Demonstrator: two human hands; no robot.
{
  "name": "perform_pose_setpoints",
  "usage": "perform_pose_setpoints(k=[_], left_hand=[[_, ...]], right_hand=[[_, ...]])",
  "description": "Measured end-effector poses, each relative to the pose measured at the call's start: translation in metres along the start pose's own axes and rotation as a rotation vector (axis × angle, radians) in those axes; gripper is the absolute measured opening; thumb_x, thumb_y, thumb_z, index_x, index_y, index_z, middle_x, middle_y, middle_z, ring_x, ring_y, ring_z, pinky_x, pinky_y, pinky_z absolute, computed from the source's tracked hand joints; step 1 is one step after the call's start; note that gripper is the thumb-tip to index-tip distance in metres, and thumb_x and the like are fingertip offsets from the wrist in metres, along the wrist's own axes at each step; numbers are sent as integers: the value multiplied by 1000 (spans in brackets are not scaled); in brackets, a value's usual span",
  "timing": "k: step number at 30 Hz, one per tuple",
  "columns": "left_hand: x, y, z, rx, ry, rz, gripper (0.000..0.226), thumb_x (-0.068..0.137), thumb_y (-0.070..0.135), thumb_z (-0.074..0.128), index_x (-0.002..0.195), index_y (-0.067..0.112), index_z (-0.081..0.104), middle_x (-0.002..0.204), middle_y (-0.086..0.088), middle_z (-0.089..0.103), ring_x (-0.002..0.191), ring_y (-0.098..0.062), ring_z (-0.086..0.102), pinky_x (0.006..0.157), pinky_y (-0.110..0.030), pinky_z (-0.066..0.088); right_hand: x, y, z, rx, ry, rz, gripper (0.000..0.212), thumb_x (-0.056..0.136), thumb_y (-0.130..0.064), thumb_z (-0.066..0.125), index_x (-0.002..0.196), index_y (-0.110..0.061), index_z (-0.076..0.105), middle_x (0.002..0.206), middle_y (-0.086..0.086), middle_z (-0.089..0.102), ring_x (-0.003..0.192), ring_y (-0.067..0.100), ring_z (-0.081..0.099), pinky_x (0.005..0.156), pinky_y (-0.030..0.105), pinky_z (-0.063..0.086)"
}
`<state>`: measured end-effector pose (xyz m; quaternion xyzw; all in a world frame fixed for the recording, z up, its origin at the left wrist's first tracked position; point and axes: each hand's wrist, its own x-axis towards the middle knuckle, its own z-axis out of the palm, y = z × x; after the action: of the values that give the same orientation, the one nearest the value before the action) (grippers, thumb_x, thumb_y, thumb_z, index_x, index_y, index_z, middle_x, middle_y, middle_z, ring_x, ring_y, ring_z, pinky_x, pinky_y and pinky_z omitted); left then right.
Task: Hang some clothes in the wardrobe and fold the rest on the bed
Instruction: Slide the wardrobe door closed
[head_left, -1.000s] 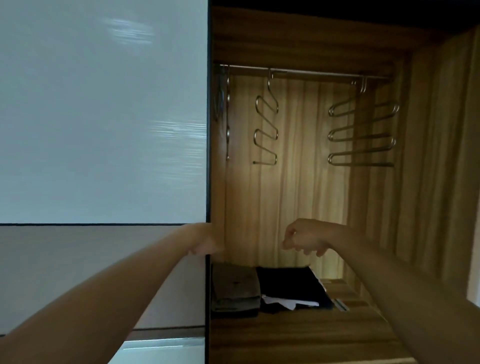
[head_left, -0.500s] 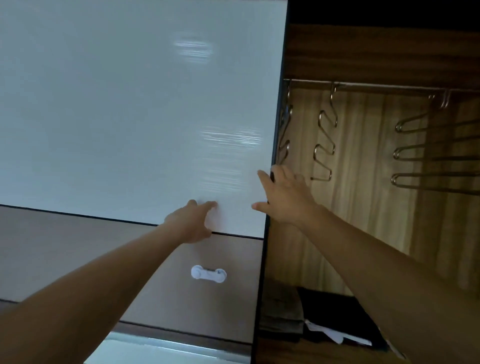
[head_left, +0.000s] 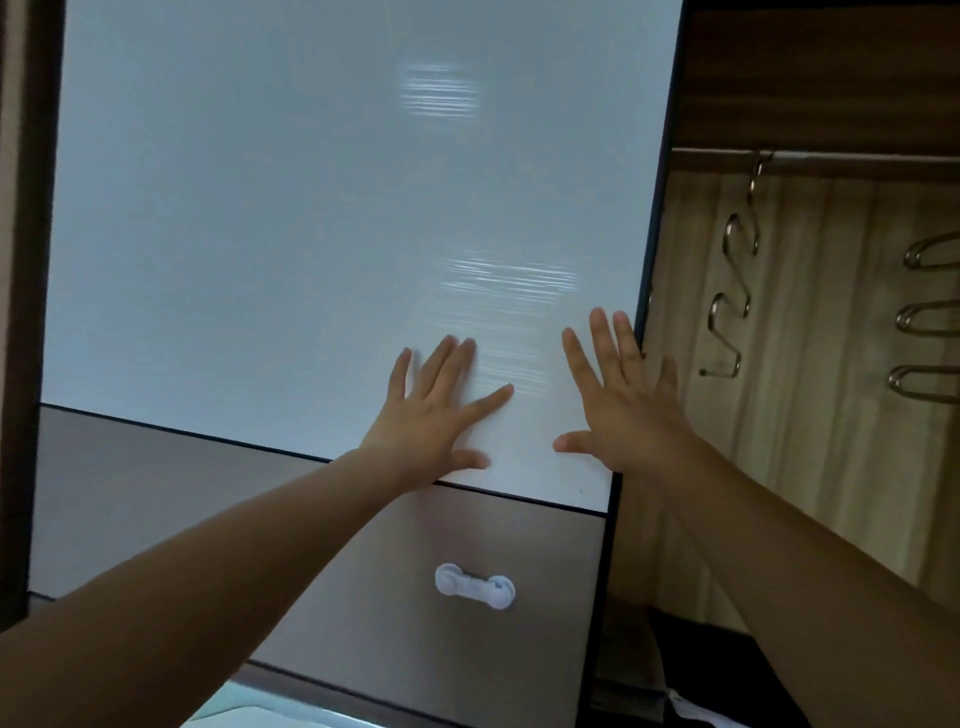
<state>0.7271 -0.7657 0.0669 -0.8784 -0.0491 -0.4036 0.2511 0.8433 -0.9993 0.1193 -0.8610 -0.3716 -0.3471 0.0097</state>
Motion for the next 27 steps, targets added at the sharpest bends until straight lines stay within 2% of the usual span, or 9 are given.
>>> perform_pose_setpoints(k=[4, 7, 12, 16, 18, 20, 21, 24, 27], left_hand=[[18, 5, 11, 66, 96, 123, 104, 78, 85, 43, 159, 41, -4, 165, -20, -19, 153, -39, -16, 116, -72, 6], [29, 20, 19, 75, 179, 174, 101, 79, 87, 42, 160, 39, 5, 166, -23, -10, 154, -41, -7, 113, -74, 11], [49, 60, 22, 59, 237, 220, 95, 83, 87, 36, 160, 40, 5, 166, -24, -9, 153, -42, -5, 112, -75, 10], [67, 103, 22, 30, 299, 241, 92, 85, 86, 37, 160, 41, 8, 166, -23, -7, 154, -42, -4, 112, -76, 8], [77, 125, 20, 16, 332, 252, 92, 85, 86, 37, 160, 40, 11, 166, -23, -5, 154, -42, -2, 112, -76, 7], [87, 147, 17, 4, 354, 263, 91, 85, 86, 37, 159, 40, 12, 166, -23, -5, 154, -42, -2, 112, -76, 6], [92, 159, 16, -2, 359, 270, 91, 85, 86, 36, 159, 40, 12, 166, -24, -5, 154, -42, -2, 111, -77, 6], [108, 196, 12, -21, 372, 283, 90, 85, 86, 32, 160, 40, 10, 166, -23, -5, 154, -42, -4, 112, -77, 5], [124, 235, 6, -45, 388, 299, 90, 85, 85, 31, 160, 40, 10, 166, -23, -5, 154, -41, -4, 112, -76, 3]], right_hand=[[-8, 25, 1, -9, 23, -12, 133, 76, -76, 67, 149, -35, -37, 150, -5, -54, 138, 17, -49, 115, 69, 4], [-18, 49, 3, -19, 39, -13, 134, 74, -78, 66, 149, -36, -37, 152, -5, -51, 140, 17, -47, 114, 70, 1], [-41, 95, 4, -59, 80, 6, 133, 73, -82, 62, 152, -34, -33, 156, -3, -47, 145, 19, -41, 117, 72, 6], [-76, 134, 16, -13, 173, 38, 121, 83, -77, 54, 156, -25, -27, 161, -1, -39, 149, 19, -33, 122, 63, 7], [-97, 147, 30, 135, 267, 87, 114, 89, -65, 57, 157, -19, -23, 164, 1, -32, 152, 18, -26, 126, 50, 8], [-115, 155, 46, 390, 371, 224, 110, 92, -54, 61, 158, -19, -21, 167, 1, -23, 155, 16, -13, 124, 31, 9], [-124, 159, 53, 541, 396, 314, 108, 93, -53, 60, 158, -22, -21, 169, 0, -17, 156, 15, -3, 122, 28, 12], [-149, 177, 67, 825, 427, 504, 92, 98, -52, 52, 160, -32, -13, 166, -8, 15, 147, 15, 31, 119, 30, 28], [-169, 208, 70, 845, 448, 574, 79, 102, -50, 45, 161, -31, -5, 164, -4, 26, 144, 19, 40, 120, 37, 32]])
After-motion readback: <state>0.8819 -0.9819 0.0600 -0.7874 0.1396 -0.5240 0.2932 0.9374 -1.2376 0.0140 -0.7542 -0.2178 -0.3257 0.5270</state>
